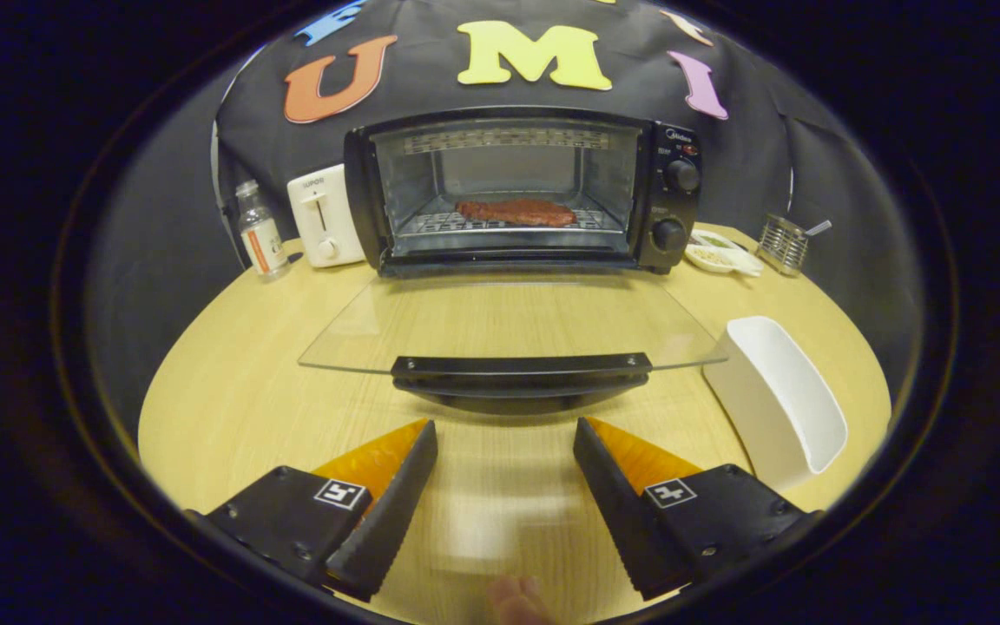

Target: Open the toaster oven, put the food inside, and close the toaster oven door.

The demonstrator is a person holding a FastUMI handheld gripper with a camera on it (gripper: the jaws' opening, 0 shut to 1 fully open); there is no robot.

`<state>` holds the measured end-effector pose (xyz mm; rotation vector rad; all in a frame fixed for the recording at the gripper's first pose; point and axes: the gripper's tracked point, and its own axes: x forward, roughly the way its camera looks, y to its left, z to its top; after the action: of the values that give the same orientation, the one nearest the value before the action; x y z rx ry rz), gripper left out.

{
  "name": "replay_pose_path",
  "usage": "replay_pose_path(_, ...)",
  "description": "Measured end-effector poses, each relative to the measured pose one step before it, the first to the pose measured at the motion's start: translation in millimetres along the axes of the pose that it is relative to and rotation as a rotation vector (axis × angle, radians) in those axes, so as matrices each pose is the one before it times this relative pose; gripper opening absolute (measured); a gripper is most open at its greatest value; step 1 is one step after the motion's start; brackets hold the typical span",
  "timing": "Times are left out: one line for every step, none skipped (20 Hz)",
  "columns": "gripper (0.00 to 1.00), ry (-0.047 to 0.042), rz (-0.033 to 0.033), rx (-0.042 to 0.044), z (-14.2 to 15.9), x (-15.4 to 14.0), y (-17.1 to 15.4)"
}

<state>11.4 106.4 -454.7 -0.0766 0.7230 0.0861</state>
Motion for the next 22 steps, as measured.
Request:
replay_pose_path(1.00,-0.00505,-0.00427,0.00094,0.11,-0.97,-0.97)
replay_pose_path(1.00,0.00105,-0.00056,0.00311,0.06,-0.09,1.45)
replay_pose_path(1.00,-0.00280,0.00131,-0.00267,0.44,1.23,0.80)
replay_pose_path(1.00,-0.00158,-0.00130,-0.00753,1.47,2.04,-0.79)
replay_pose_path(1.00,-0.00922,0.00654,0.00082,1.77,2.10,0.86)
replay_pose_path(1.00,-0.00761,0.01310,0.00189,2.72,2.73,1.50)
replay_pose_path(1.00,-0.00960,0.02047,0.01911,1.89,-0.06,1.53)
replay_pose_path(1.00,-0.00358,0.01301,0.02268,2.44,1.52,-1.55)
replay_pose_path(1.00,-0.00407,0.01494,0.02478,3.77,2.55,-1.93)
replay_pose_path(1.00,-0.00745,0.01072,0.01703,3.58,0.60,-1.65)
replay_pose_path(1.00,-0.00681,-0.00677,0.01060,2.79,1.91,-4.79)
replay_pose_path(1.00,-0.00418,-0.00616,0.00427,2.43,0.15,-3.55)
replay_pose_path(1.00,-0.00081,-0.00275,-0.00093,0.16,-0.03,-1.68)
replay_pose_path(1.00,0.00176,-0.00075,-0.00409,-0.03,0.16,-0.19)
replay_pose_path(1.00,0.00164,-0.00212,-0.00789,-0.81,0.90,-0.91)
replay_pose_path(1.00,0.00017,0.00040,-0.00311,1.08,0.26,0.16)
replay_pose_path(1.00,-0.00022,-0.00429,-0.00235,0.51,-1.15,-0.91)
replay_pose_path(1.00,-0.00111,0.00150,-0.00431,1.86,-0.33,0.70)
replay_pose_path(1.00,-0.00370,0.00273,-0.00730,1.93,-0.57,2.68)
replay_pose_path(1.00,0.00060,0.00022,-0.01405,2.09,-1.25,1.80)
replay_pose_path(1.00,-0.00881,0.00090,-0.01420,4.92,-0.85,1.79)
replay_pose_path(1.00,-0.01455,-0.00240,-0.01278,5.42,-0.84,1.54)
